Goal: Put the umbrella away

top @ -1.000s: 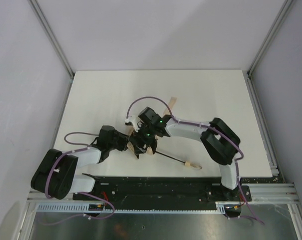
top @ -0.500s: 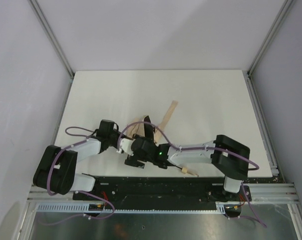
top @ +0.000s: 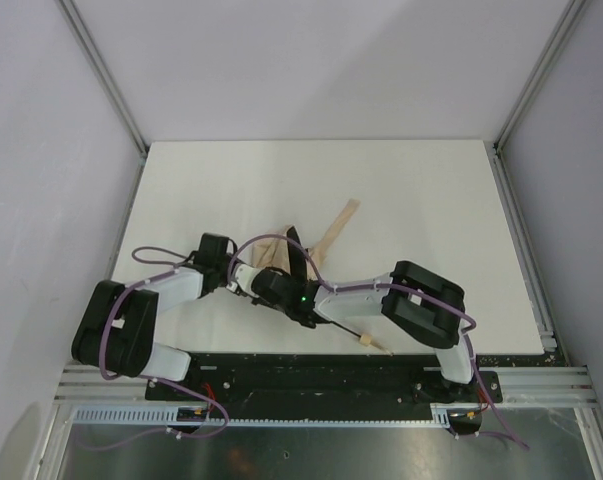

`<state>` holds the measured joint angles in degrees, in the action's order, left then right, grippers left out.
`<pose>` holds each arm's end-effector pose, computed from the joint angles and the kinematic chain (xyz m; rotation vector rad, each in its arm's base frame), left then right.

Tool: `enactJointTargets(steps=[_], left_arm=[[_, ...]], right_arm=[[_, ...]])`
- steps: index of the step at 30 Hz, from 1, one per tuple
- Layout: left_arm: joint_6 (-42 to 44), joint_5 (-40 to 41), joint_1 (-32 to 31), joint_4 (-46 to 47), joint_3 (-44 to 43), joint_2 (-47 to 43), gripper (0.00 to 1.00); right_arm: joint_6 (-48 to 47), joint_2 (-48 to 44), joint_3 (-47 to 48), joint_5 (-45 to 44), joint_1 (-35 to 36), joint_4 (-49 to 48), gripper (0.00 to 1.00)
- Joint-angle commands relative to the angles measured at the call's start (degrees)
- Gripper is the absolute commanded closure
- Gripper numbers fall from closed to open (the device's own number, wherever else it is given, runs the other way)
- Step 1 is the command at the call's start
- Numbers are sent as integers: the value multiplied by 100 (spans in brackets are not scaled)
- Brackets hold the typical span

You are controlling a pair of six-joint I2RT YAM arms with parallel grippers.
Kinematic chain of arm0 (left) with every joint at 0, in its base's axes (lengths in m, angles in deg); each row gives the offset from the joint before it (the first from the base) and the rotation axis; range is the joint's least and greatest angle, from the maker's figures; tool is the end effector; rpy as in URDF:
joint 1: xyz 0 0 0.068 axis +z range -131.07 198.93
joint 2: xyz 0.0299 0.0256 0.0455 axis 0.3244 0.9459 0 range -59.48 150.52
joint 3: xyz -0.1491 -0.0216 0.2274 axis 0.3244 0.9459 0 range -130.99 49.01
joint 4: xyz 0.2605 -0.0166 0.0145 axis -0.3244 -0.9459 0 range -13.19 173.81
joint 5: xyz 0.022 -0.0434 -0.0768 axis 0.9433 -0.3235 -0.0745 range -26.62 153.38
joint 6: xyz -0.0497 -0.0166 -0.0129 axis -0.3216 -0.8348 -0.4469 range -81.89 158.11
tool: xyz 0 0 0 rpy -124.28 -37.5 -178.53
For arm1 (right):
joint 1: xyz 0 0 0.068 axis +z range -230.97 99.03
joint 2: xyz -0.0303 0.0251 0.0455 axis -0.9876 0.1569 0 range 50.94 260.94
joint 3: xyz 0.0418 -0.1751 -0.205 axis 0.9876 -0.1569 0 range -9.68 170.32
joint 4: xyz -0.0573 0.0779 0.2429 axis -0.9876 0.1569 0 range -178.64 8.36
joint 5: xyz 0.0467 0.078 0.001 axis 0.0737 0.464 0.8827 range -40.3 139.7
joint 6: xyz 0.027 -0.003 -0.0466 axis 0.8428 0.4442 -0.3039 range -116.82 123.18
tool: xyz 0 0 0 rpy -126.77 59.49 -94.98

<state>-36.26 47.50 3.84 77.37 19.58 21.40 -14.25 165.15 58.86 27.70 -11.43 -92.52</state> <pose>0.2246 -0.0706 0.1283 -1.2922 2.4994 -0.8481 0.1600 0.3909 0.1496 -1.3933 1.7506 0.0489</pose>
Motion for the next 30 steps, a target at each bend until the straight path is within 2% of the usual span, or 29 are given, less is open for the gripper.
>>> enactJointTargets(steps=[1,6,7,9,11,13,16,19,26,30], left_arm=[[651,171,-57,-1202,83,350,100],[1038,203,-49,-1201,-310,468,100],[1143,258,-39,-1202,-419,457,96],[1374,379,30,-1189,-613,403,74],[1538,473,107,-1120,-745,233,43],[1631,454,203,-986,-792,28,26],[1756,340,348,-836,-817,-251,7],[1794,208,475,-765,-699,-535,1],[1408,-428,503,-202,-56,-743,1],[1181,-504,387,138,177,-665,1]], right_arm=[[586,388,104,691,-369,779,96],[1099,437,95,2130,-586,1414,100],[1210,410,92,2455,-645,1512,100],[1412,341,86,2976,-762,1669,100],[1614,291,83,3479,-919,1750,100],[1843,263,82,3878,-1040,1748,100],[2153,301,77,4399,-1237,1650,100],[2432,434,74,4927,-1462,1507,100],[3156,841,77,6159,-1870,945,100],[3558,1048,81,6603,-2066,646,100]])
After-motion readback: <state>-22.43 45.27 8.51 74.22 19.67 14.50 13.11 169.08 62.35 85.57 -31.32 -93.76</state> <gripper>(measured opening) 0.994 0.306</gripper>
